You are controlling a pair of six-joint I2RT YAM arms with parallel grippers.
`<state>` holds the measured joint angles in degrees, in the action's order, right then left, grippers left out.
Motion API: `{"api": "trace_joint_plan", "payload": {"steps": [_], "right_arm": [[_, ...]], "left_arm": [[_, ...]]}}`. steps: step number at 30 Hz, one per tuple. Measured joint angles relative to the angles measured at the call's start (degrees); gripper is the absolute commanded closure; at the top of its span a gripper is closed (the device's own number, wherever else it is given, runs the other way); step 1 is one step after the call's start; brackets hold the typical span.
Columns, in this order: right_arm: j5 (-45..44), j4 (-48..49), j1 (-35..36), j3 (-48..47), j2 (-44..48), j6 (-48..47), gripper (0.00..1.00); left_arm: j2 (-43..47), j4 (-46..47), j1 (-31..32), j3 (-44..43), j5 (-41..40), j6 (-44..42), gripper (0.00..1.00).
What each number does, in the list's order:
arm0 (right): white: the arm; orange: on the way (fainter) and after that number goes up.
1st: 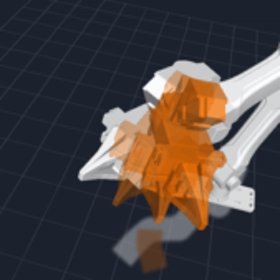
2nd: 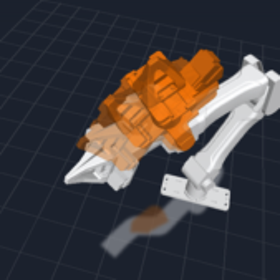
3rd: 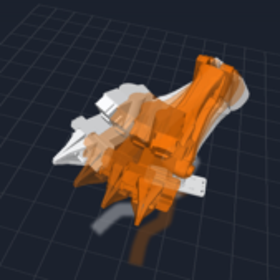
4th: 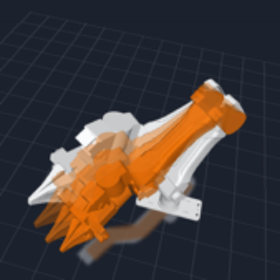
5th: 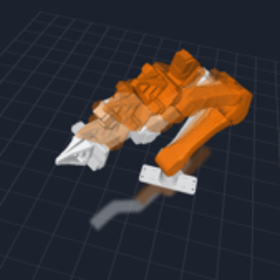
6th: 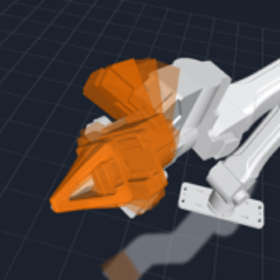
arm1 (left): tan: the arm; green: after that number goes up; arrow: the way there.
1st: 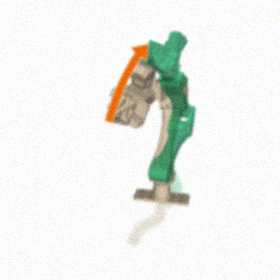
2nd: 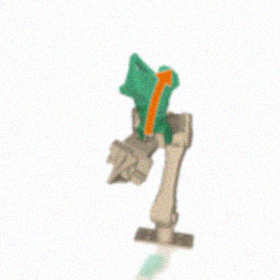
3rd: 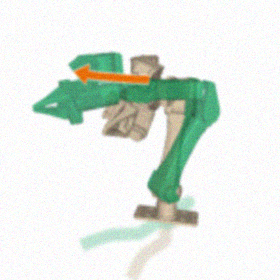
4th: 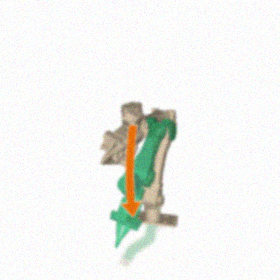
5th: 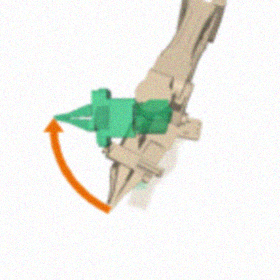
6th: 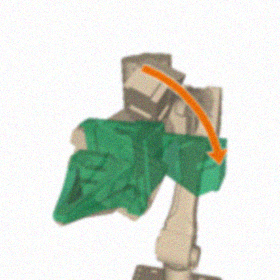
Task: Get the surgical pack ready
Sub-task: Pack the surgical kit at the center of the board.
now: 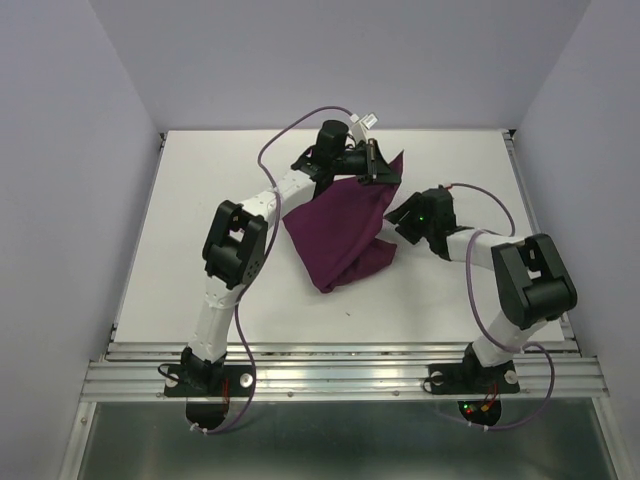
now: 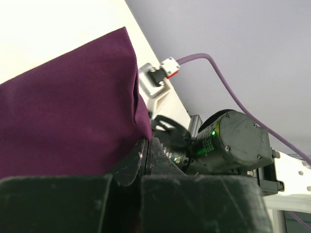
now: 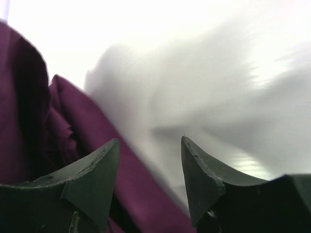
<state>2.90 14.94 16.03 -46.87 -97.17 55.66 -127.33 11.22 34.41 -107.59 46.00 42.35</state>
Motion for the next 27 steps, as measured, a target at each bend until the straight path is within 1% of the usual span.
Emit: {"api": "trace_joint_plan", "payload": {"steps": [5, 6, 7, 8, 9, 10, 11, 14, 15, 18, 22, 24, 26, 27], "right_arm": [[-3.61, -3.78, -4.13, 5.55, 6.27, -1.95, 0.4], [-4.87, -5.09, -4.94, 6.49, 8.07, -2.51, 0.4], [-5.92, -6.12, -5.33, 7.23, 9.62, -3.1, 0.4], [-7.1, -7.19, -5.51, 7.89, 11.34, -3.65, 0.4], [-8.13, -8.17, -5.51, 8.5, 13.14, -4.22, 0.4], [-8.61, -8.94, -5.46, 8.79, 14.58, -4.61, 0.4], [-9.22, -9.51, -5.46, 9.03, 15.82, -5.03, 0.4], [-11.41, -11.3, -5.44, 10.21, 19.3, -6.03, 0.4], [-12.17, -11.91, -5.44, 10.78, 20.59, -6.36, 0.4], [-14.08, -13.42, -5.44, 12.13, 22.58, -7.13, 0.4], [-15.02, -15.74, -5.44, 12.26, 22.88, -8.37, 0.4], [-14.86, -16.24, -5.44, 12.22, 22.88, -9.4, 0.41], [-13.9, -16.57, -5.44, 11.74, 22.84, -11.52, 0.42], [-13.0, -17.25, -5.44, 10.75, 22.51, -12.57, 0.45]], "left_arm": [[-0.22, 0.55, -0.02, -0.09, -0.79, 0.85, 1.0], [-0.61, 0.55, -0.02, -0.57, -0.94, 1.03, 0.95], [-1.27, 0.57, -0.02, -1.38, -1.07, 1.05, 0.84], [-2.36, 0.48, -0.02, -2.69, -1.18, 0.87, 0.6], [-3.67, 0.48, -0.02, -4.11, -1.44, 1.05, 0.5], [-4.94, 0.26, -0.02, -5.46, -1.55, 1.29, 0.44], [-6.29, -0.09, 0.0, -7.13, -1.64, 0.9, 0.3], [-8.79, -1.66, 0.07, -10.05, -2.29, 0.94, 0.12], [-9.14, -2.54, 0.09, -10.56, -2.54, 0.85, 0.09], [-9.11, -5.7, 0.22, -12.37, -3.87, -0.59, 0.07], [-6.67, -12.13, 0.35, -14.43, -8.96, -4.98, 0.09], [-3.3, -16.39, 0.2, -14.36, -12.48, -7.48, 0.21], [2.8, -19.04, -0.17, -10.49, -17.33, -9.94, 0.4], [6.6, -20.41, -0.74, -7.76, -18.95, -10.88, 0.62]]}}
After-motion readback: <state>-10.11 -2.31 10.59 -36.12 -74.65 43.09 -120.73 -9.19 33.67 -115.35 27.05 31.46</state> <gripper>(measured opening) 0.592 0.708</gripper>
